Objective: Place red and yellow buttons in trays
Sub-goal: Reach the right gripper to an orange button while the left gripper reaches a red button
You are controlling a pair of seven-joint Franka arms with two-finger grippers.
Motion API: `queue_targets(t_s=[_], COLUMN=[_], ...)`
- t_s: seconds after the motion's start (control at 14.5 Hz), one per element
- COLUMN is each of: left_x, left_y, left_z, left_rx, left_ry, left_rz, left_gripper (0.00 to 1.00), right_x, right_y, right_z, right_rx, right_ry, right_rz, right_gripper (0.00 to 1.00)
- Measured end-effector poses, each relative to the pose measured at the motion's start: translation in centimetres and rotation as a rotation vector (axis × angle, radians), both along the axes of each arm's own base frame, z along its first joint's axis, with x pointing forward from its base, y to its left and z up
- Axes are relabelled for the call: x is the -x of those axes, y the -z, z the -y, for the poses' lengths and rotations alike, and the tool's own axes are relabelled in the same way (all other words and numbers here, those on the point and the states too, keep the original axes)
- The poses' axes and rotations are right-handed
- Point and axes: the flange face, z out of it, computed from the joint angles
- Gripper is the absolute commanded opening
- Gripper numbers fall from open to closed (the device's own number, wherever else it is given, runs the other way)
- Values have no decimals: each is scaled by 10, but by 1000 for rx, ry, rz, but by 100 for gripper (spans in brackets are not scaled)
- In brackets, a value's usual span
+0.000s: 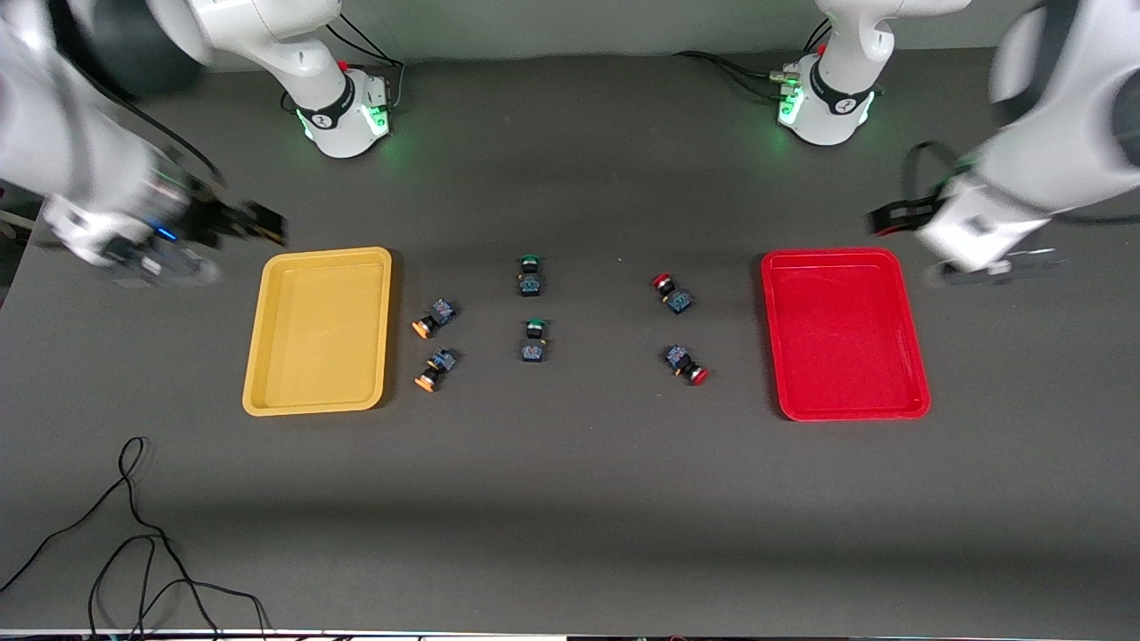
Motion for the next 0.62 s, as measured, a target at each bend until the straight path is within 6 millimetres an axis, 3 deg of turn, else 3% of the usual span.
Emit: queue_targets(t_s=[0.14,0.35,0.62], left_x=[-11,-31,-38], left_y=[53,141,243], left_z=[52,96,132], left_rx=[-21,-26,23], left_ry=[-52,-165,-381], left_rz=[4,22,46], left_gripper=[100,100,100], right_x=[-15,-13,4], right_y=[64,157,229], right_z=[-36,-62,-98], right_rx=[-2,-30,-2], right_ry=[95,222,311], right_rz=[-3,34,77], right_gripper=[100,100,100])
